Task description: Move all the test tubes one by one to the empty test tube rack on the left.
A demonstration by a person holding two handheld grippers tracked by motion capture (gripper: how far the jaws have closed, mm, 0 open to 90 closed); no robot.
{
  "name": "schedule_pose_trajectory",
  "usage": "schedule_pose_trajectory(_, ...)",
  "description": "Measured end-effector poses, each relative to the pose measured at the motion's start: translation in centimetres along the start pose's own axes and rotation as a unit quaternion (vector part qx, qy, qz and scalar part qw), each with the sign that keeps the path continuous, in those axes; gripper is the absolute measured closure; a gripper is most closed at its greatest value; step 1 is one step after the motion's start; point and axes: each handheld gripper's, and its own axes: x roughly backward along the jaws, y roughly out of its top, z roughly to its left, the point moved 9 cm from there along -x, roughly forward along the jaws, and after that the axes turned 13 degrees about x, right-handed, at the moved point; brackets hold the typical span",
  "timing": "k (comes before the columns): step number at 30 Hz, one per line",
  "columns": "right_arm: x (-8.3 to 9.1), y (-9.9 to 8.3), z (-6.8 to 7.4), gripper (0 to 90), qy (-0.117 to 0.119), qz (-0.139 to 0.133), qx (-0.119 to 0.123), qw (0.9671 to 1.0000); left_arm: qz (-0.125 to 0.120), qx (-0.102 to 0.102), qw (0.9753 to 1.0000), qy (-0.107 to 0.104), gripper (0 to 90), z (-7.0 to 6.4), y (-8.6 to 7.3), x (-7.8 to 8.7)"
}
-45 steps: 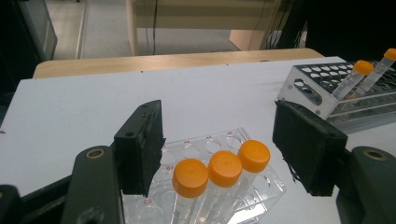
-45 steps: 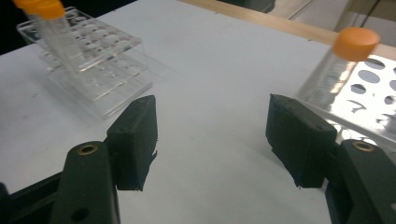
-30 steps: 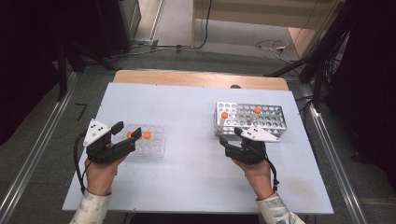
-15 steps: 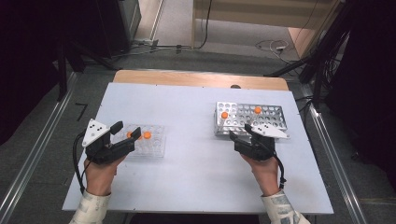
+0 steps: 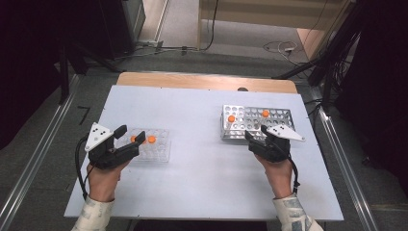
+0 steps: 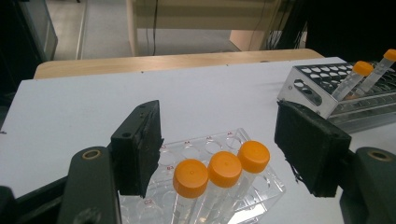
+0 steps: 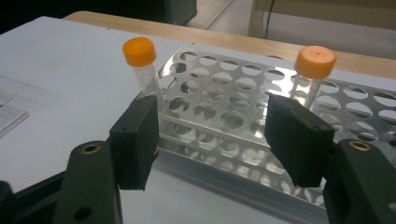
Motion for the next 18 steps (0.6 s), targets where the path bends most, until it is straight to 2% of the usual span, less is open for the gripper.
schedule_pose_trajectory(5, -0.3, -0.3, -1.1, 34.7, -0.017, 0.005, -0.011, 0.9998, 0.0, 0.0, 1.0, 0.0, 31.5, -0.1, 0.0, 0.0)
schedule_pose_trajectory(11, -1.1, -0.5, -2.2, 36.7, -0.049, 0.009, -0.01, 0.9987, 0.0, -0.001, 1.0, -0.001, 31.5, -0.1, 0.0, 0.0)
schedule_pose_trajectory(18, -2.1, -1.0, -3.1, 42.5, -0.075, 0.022, -0.017, 0.9968, 0.002, 0.0, 1.0, -0.002, 31.5, -0.1, -0.1, -0.1)
